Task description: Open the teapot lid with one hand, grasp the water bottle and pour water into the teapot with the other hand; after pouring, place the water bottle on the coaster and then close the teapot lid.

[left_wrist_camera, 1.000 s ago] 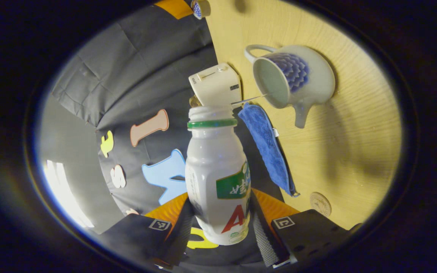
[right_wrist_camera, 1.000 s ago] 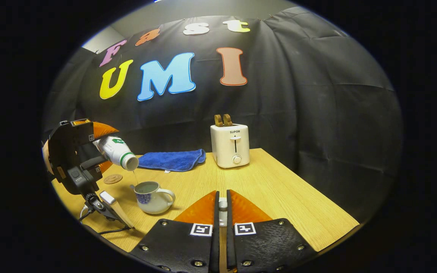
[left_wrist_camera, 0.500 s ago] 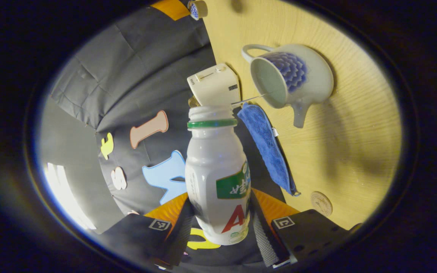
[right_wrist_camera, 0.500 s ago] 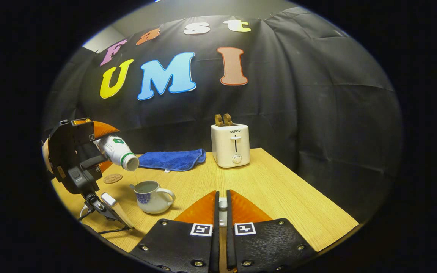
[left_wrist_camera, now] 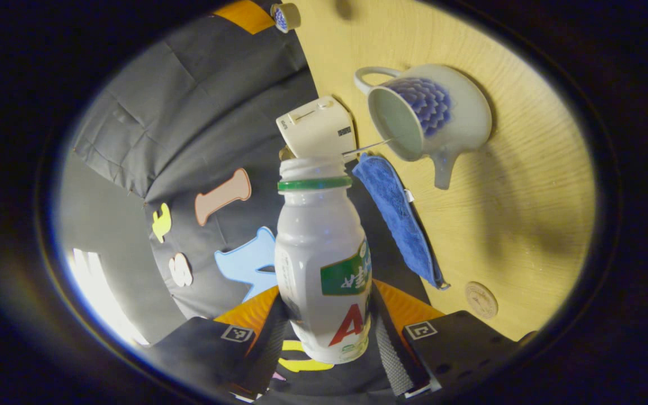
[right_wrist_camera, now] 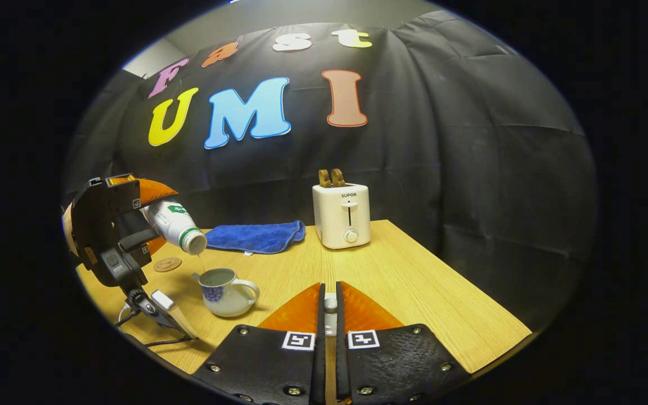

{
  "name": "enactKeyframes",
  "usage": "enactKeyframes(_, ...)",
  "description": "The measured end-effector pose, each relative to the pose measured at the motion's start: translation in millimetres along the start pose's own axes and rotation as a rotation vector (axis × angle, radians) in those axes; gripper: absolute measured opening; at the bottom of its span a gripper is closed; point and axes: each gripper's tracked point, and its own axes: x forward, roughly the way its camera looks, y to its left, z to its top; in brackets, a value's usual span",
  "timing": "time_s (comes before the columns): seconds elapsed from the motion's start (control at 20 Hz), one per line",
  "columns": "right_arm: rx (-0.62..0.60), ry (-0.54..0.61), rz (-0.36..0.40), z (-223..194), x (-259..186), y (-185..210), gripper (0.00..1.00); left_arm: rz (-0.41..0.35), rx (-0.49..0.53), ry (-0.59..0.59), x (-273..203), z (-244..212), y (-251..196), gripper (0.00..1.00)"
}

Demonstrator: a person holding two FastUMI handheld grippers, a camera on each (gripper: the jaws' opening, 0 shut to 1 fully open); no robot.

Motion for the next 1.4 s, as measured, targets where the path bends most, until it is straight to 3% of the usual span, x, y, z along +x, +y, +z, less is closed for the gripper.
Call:
enactKeyframes(0.05, 0.000, 0.000, 0.000, 1, 0, 0, 0.07, -0.021, -0.036, 0.000, 0, 0, -5, 0.82)
enactKeyframes(0.1, 0.001, -0.001, -0.002, 0, 0, -1, 0.07, -0.039, -0.069, 0.002, 0, -1, -10, 0.89)
enactKeyframes(0.95, -0.046, 0.016, -0.001, 5, -2, 13, 0.07, -0.330, -0.643, 0.056, -22, 1, -90, 0.89)
enactKeyframes(1.15, -0.057, 0.013, 0.017, 11, -2, 27, 0.07, -0.380, -0.801, 0.094, -36, -12, -107, 0.90)
enactKeyframes(1.2, -0.061, 0.011, 0.022, 13, -2, 31, 0.07, -0.391, -0.844, 0.100, -39, -14, -110, 0.82)
enactKeyframes(1.4, -0.079, 0.009, 0.046, 19, -1, 49, 0.07, -0.401, -1.004, 0.117, -53, -30, -112, 0.83)
